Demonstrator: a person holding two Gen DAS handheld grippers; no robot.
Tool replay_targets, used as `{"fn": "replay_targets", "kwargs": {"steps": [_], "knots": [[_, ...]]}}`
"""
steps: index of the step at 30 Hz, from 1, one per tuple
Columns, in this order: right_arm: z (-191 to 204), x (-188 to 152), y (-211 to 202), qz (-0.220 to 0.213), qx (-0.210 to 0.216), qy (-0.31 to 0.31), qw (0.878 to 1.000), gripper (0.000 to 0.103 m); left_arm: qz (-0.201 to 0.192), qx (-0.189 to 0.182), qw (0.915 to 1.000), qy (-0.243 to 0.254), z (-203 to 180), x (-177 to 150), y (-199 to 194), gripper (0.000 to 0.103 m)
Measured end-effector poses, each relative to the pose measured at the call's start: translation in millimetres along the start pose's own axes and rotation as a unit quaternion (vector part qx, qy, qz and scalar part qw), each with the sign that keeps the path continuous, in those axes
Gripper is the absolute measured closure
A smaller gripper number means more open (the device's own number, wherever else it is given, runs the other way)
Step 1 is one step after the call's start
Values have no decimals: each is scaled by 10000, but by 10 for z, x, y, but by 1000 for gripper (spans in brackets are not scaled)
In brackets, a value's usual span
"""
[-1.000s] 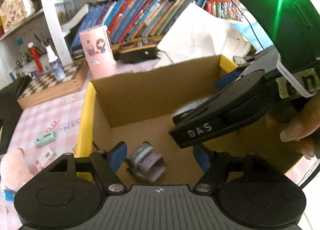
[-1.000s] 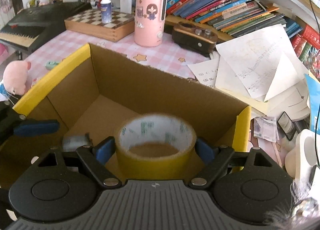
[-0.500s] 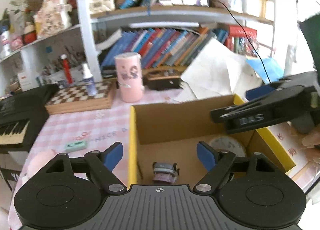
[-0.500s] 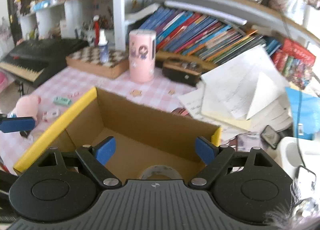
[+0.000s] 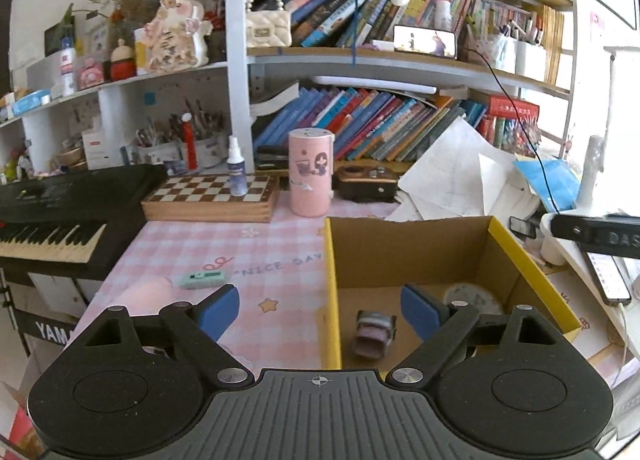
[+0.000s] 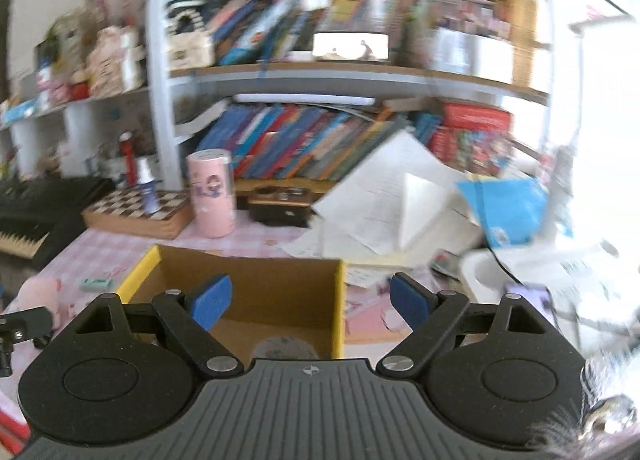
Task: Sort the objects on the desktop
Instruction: 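Lift both open tools out of the yellow box and back toward the table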
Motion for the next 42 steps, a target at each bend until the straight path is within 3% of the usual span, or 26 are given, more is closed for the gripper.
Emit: {"fn": "replay_targets", "kwargs": {"steps": [7,15,32,42], "knots": [[42,-343,-364,-28,-667,369,9971,17,48,-53,9999,-122,173,-245,-138,10],[375,-796,-702,247,-920,351,9948,18,358,-29,9994,17,368,-609,-314,9],[1393,-1296,-1157,813,-398,289,9955,19,690,5,9975,125,946,-1042,-818,9],[1910,-1468,-1283,997,14,123,9949,20,888,263,9957,-45,1370,-1255,-1037,9]]}}
Point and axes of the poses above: each gripper's, at about its wrist camera, not at the fingertips, and y roughly the way its jaws point, z to its left, x to its top, the point moved 7 cm from there along y, roughly the way its jaws point, and after that the axes turned 3 degrees about -z, right-handed, at the moved point
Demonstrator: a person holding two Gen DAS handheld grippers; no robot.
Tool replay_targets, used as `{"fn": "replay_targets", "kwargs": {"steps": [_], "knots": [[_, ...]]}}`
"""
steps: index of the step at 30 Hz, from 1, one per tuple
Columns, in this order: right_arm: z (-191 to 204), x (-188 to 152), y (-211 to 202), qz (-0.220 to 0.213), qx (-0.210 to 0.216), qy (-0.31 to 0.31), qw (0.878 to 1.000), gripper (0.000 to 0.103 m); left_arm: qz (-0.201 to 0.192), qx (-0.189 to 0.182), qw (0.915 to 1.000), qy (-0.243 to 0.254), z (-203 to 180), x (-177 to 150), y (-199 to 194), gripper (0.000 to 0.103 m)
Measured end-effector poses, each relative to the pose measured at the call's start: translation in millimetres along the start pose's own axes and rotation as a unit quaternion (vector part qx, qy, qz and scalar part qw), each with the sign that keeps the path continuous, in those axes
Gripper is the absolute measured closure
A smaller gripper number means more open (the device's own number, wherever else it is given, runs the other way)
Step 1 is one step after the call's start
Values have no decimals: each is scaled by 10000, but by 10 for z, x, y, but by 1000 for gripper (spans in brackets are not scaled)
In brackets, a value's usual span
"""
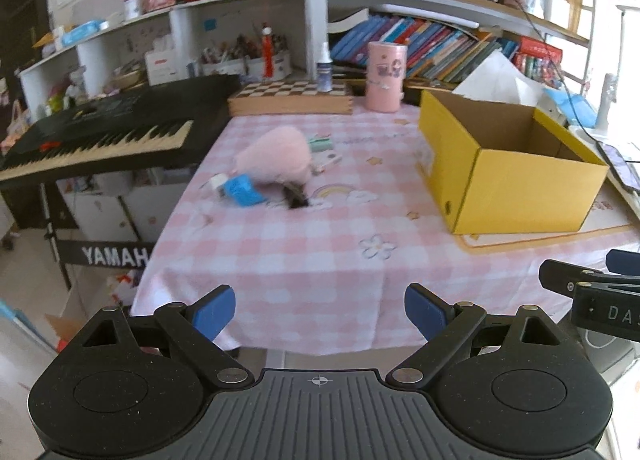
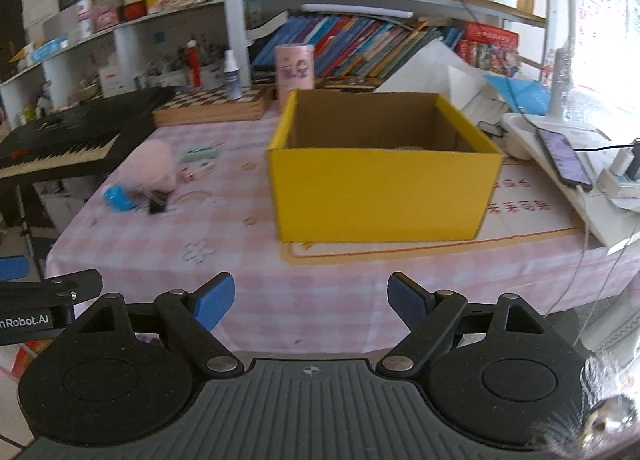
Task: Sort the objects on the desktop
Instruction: 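Close the left tool on the blue plastic piece while the right tool closes on the binder clip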
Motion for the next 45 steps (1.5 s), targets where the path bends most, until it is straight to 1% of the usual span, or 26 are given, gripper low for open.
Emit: {"fn": "replay_targets", "kwargs": {"steps": [4,6,7,8,10,13,16,30,35,40,45], "knots": [[218,-45,-8,64,182,-100,9998,20,-31,109,9999,-112,180,-51,-95,9],[337,-58,-6,101,348,-127,9993,20,-40,155,9997,-171,257,-70,-125,9],[391,-63,-5,116,418,-150,9989,22,-43,176,9996,-208,297,-79,-131,9],[443,-71,-11,131,459,-194,9987,27,-49,197,9995,-250,339,-83,-141,9],[545,-75,-14,161,554,-269,9980,33,-79,244,9991,-328,416,-88,-163,9],[656,-65,-6,182,645,-354,9971,35,-117,296,9985,-449,539,-90,-184,9],[757,-52,-1,202,711,-433,9963,35,-121,318,9979,-551,624,-95,-182,9],[1092,51,42,114,892,-714,9934,36,-340,296,9966,-693,852,-14,-160,10],[1165,50,60,147,927,-806,9923,37,-286,263,9966,-723,882,-9,-90,10],[1184,90,127,39,872,-860,9925,37,-301,217,9970,-674,898,29,-19,11],[1230,141,274,8,901,-915,9917,40,-348,231,9972,-623,925,131,114,11]]}}
Point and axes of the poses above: each gripper's, at about its wrist camera, not at the fingertips, and y roughly the way its jaws point, z to its left, x to its top, the point moved 7 cm from there along y, roughly the way its jaws point, and after that the axes turned 3 degrees about -z, right-handed, at the moved point
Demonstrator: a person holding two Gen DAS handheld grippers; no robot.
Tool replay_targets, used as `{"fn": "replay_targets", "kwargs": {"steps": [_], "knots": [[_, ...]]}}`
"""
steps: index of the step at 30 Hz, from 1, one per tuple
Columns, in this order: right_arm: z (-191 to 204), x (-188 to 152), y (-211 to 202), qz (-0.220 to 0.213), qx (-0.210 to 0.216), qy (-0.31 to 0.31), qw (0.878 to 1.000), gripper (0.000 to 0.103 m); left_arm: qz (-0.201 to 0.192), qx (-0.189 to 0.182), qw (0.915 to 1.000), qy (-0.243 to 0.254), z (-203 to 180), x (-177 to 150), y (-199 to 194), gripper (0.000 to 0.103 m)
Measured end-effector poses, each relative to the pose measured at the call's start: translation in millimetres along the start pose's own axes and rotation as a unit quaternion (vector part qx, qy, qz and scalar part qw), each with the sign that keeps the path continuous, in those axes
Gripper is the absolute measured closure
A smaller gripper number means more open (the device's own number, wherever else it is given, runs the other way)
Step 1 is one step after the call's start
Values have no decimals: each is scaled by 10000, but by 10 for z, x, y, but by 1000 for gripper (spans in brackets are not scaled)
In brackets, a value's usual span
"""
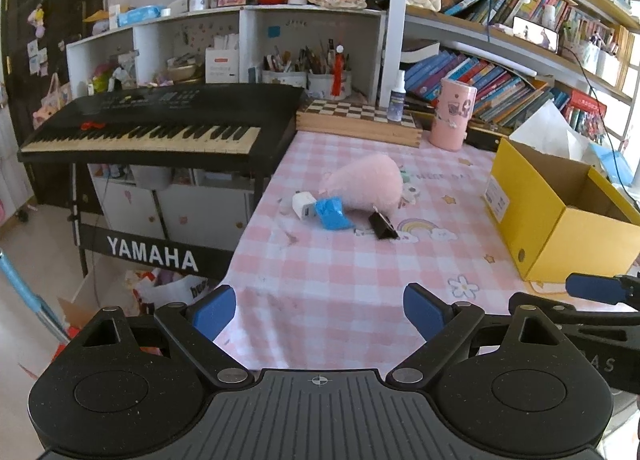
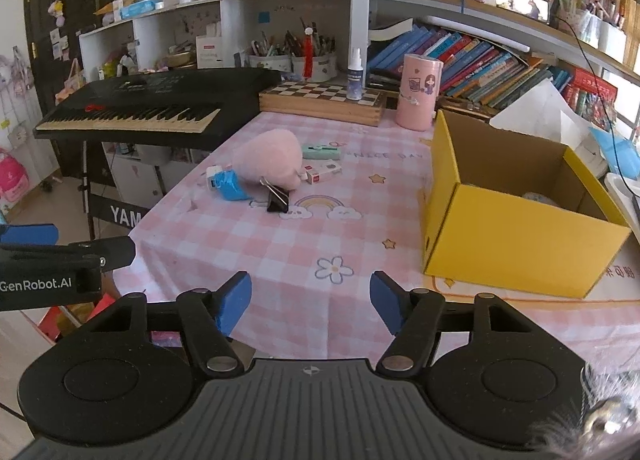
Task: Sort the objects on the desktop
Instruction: 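Close the left tool on the blue plastic piece while the right tool closes on the binder clip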
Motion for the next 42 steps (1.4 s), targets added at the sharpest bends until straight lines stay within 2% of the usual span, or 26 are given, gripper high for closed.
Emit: {"fn": "replay_targets", "kwargs": {"steps": [7,11,16,26,34,36,37,38,40,42], "knots": [[4,125,392,121,117,-116,9998,43,82,6,10000,1,-3,135,341,19],[41,181,661,220,292,-290,9989,47,245,57,9997,-75,26,217,637,36],[93,257,1069,401,530,-468,9967,55,388,16,9991,-146,6,336,1007,46],[86,423,1678,610,762,-738,9925,56,853,-97,9957,-338,-77,459,1770,48],[116,480,2041,710,958,-973,9881,56,1119,-86,9928,-422,-106,478,2158,51],[144,496,2102,698,1029,-1035,9868,56,1195,-72,9918,-442,-117,455,2215,57],[162,506,2132,683,1054,-1068,9863,56,1241,-98,9912,-460,-126,438,2235,65],[179,515,2161,665,1079,-1102,9858,56,1277,-130,9905,-486,-133,423,2248,69],[208,528,2217,647,1119,-1150,9849,56,1240,-153,9907,-547,-132,429,2227,74],[225,536,2272,649,1148,-1173,9843,56,1214,-129,9907,-598,-100,449,2177,75]]}}
Point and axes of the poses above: each gripper's, at about its wrist camera, not at the fingertips, and y roughly the way its jaws point, z to its left, x to its top, the point moved 7 cm from there along y, roughly the way its jaws point, and after that the axes turned 3 degrees about -z, right-handed, at the moved point
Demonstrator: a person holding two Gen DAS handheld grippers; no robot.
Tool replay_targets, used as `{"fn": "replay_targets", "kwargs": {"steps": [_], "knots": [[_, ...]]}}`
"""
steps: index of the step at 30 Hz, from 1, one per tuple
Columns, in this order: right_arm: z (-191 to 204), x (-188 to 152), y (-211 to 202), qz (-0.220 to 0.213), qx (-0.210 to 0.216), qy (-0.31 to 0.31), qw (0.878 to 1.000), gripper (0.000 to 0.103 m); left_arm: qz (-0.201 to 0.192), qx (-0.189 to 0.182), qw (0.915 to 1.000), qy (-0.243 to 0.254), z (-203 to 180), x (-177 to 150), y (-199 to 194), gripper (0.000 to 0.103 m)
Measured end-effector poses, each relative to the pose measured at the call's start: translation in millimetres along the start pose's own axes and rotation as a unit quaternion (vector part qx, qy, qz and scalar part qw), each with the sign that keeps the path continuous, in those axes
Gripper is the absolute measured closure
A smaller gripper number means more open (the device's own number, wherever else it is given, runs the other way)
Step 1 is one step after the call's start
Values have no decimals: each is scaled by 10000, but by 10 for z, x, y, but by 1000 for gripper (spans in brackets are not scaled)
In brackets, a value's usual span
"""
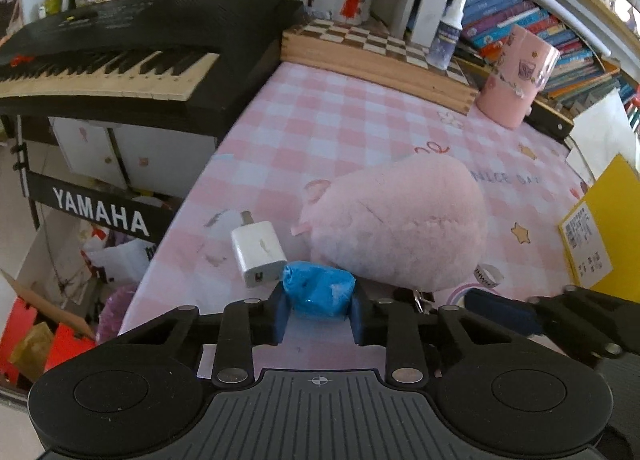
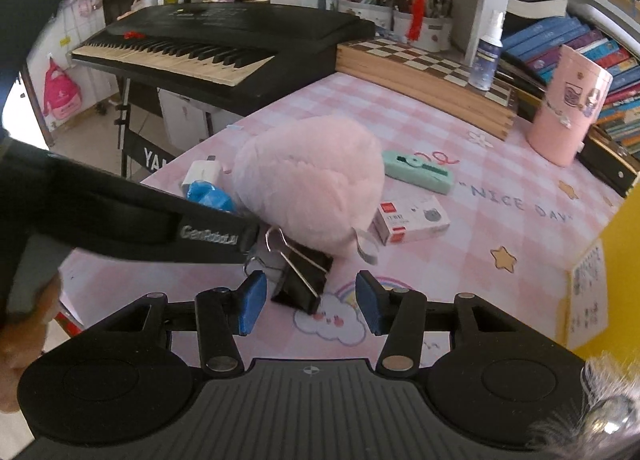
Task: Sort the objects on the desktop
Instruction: 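Close the left tool on the blue plastic piece while the right tool closes on the binder clip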
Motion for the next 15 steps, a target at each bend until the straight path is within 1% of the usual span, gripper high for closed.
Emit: {"fn": "replay_targets", "kwargs": {"steps": [3,7,9,10,11,15], "knots": [[-5,22,70,15,37,41,10000,56,-16,50,9999,-95,88,4,-135,75],[-1,54,133,24,127,103,9999,56,63,107,9995,-285,205,-39,-281,75],[-6,63,165,64,180,169,9997,62,99,125,9993,-342,229,-65,-321,75],[-12,59,177,97,225,224,9994,70,102,126,9992,-352,233,-75,-335,75],[-25,63,175,90,247,284,9993,76,96,125,9992,-368,232,-82,-351,75],[-74,39,117,154,237,298,9992,78,-22,40,9992,-394,206,-74,-430,75]]}}
Point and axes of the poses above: each gripper's, at about its wrist camera, not at the fingertips, and y roughly the way its jaws point, z to its left, x to its top, the point moved 7 cm from there along y, roughly the way its jaws point, and after that the axes turned 3 degrees about -z, right-handed, at the moved point
